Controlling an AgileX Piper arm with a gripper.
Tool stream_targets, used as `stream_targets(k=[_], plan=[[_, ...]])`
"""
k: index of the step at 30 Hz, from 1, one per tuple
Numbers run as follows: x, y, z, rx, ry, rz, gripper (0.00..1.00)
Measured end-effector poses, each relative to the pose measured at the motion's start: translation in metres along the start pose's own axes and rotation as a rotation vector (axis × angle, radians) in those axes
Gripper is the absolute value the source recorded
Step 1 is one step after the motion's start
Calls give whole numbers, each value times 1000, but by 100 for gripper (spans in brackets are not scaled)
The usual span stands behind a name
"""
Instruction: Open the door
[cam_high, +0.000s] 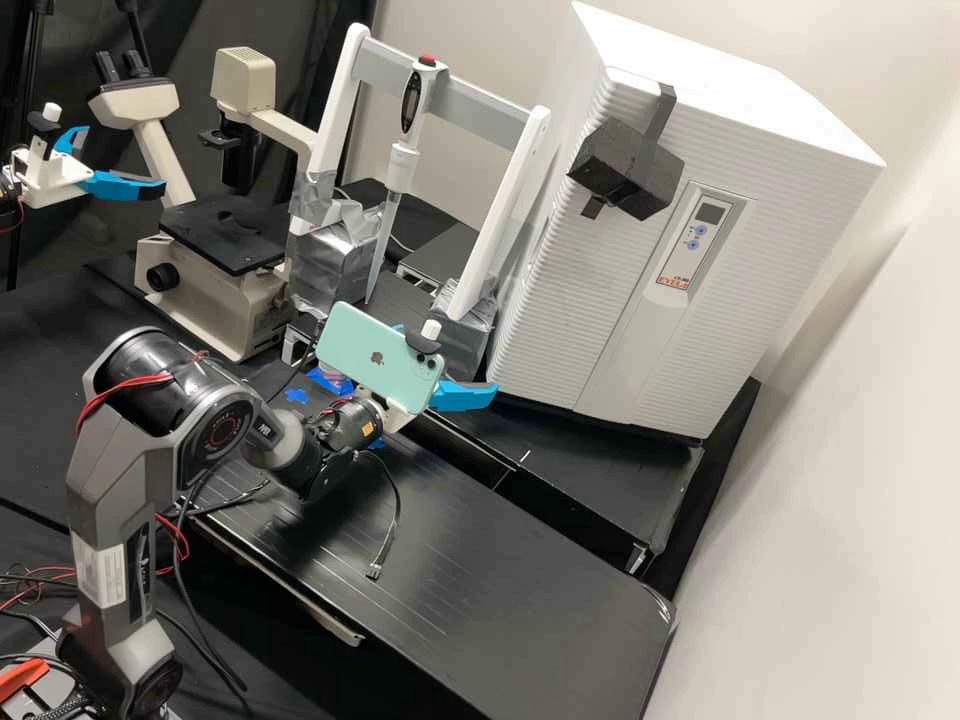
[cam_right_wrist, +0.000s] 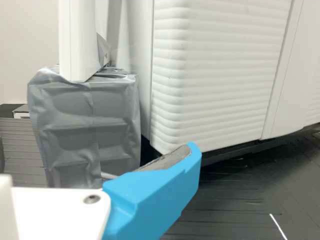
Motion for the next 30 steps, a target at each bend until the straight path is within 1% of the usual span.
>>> stream_targets(k=[10, 14, 16, 18, 19, 20, 21, 23, 27, 29, 30], plan=[[0, 1, 1, 0, 2, 1, 100], [-5, 9, 5, 17, 5, 9, 100], [-9, 19, 7, 32, 8, 30, 100], [-12, 29, 7, 55, 16, 57, 100], [-14, 34, 7, 60, 21, 67, 100], [-18, 43, 7, 71, 29, 89, 100], [-19, 47, 6, 75, 35, 98, 100], [-26, 63, 6, 97, 51, 145, 100], [-30, 90, -2, 120, 91, 232, 100], [-28, 103, -11, 125, 125, 270, 100], [-27, 108, -14, 120, 137, 281, 100]])
